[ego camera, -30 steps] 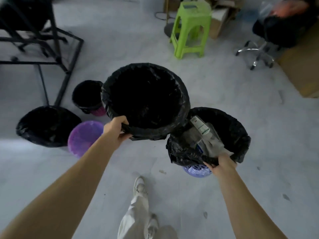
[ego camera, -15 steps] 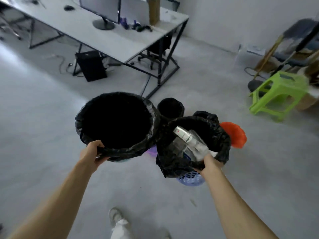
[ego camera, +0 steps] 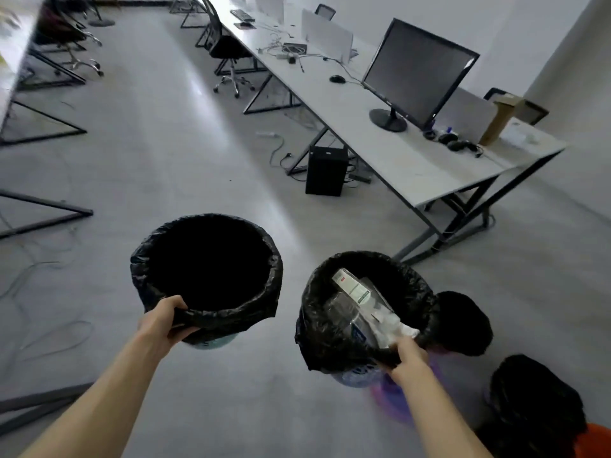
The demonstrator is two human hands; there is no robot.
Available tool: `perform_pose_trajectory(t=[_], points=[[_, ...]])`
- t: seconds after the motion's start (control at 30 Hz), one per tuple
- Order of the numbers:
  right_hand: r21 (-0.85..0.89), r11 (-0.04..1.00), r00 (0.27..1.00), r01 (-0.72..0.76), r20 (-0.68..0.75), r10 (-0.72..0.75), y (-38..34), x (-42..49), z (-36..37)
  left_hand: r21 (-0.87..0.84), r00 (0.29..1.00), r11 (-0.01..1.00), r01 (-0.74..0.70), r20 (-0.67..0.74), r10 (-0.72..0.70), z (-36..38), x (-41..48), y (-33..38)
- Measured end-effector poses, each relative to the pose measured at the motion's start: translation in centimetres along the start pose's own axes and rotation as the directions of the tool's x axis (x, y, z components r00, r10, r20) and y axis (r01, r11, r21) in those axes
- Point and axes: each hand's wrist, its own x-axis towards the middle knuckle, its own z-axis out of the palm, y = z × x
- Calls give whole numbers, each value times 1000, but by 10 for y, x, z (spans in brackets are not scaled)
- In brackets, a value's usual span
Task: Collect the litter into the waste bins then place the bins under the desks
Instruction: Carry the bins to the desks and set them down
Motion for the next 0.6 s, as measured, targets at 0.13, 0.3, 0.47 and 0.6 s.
perform_pose_trajectory(t=[0.13, 0.3, 0.47, 0.6], points=[[-55, 998, 1000, -25, 18, 26, -11, 20, 76, 5, 997, 999, 32, -69, -31, 5, 58, 34], [-145, 986, 997, -78, 16, 81, -28, 74, 156, 7, 986, 996, 88, -141, -86, 46, 126, 60], [-320, 942, 994, -98, 22, 111, -46, 195, 250, -50, 964, 990, 130, -228, -138, 119, 206, 87], [-407, 907, 993, -110, -4, 118, -80, 259, 320, -121, 940, 982, 143, -294, -173, 192, 273, 108]])
